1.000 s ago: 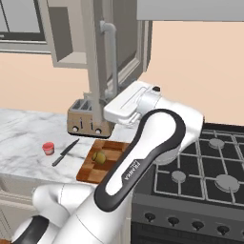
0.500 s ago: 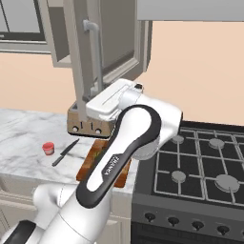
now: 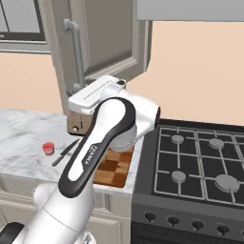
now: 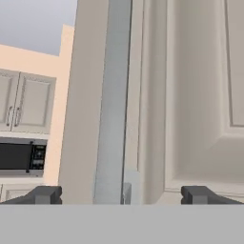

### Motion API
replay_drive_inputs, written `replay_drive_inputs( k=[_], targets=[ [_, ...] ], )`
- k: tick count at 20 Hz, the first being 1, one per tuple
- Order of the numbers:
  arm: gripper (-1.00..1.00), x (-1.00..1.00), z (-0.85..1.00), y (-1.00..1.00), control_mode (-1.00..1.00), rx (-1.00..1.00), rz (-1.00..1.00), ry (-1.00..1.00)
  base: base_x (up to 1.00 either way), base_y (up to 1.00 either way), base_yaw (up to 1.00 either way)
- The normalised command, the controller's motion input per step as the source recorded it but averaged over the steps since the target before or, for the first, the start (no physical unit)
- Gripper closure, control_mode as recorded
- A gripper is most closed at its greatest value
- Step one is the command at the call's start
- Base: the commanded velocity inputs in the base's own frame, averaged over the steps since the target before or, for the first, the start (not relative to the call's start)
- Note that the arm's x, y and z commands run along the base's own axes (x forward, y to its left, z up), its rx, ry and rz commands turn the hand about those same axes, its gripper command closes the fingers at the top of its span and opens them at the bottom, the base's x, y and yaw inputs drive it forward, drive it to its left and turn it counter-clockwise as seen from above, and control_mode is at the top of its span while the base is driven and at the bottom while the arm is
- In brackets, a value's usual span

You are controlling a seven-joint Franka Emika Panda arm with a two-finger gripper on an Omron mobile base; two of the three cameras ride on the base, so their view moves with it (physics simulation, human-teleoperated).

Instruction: Pick the bread, place it on the cutting board, pick the jam, place it on the counter, and close the cabinet.

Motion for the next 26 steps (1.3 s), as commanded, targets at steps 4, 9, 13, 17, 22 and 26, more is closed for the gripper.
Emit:
replay_drive_inputs(
  k=[4,9,13,17,22,26],
  targets=[
    [-1.0,0.21,0.05,0.26,-1.0,0.0,-0.04,0.0,0.0,0.0,0.0],
    [-1.0,0.21,0.02,0.37,-1.0,0.0,-0.09,0.0,0.0,0.0,0.0],
    [-1.0,0.12,0.0,0.29,-1.0,0.0,-0.1,0.0,0.0,0.0,0.0],
    [-1.0,0.14,0.04,0.25,-1.0,0.0,-0.13,0.0,0.0,0.0,0.0],
    [-1.0,0.17,0.05,0.23,-1.0,0.0,-0.15,0.0,0.0,0.0,0.0],
    [-1.0,0.24,0.0,0.23,-1.0,0.0,-0.14,0.0,0.0,0.0,0.0]
  ],
)
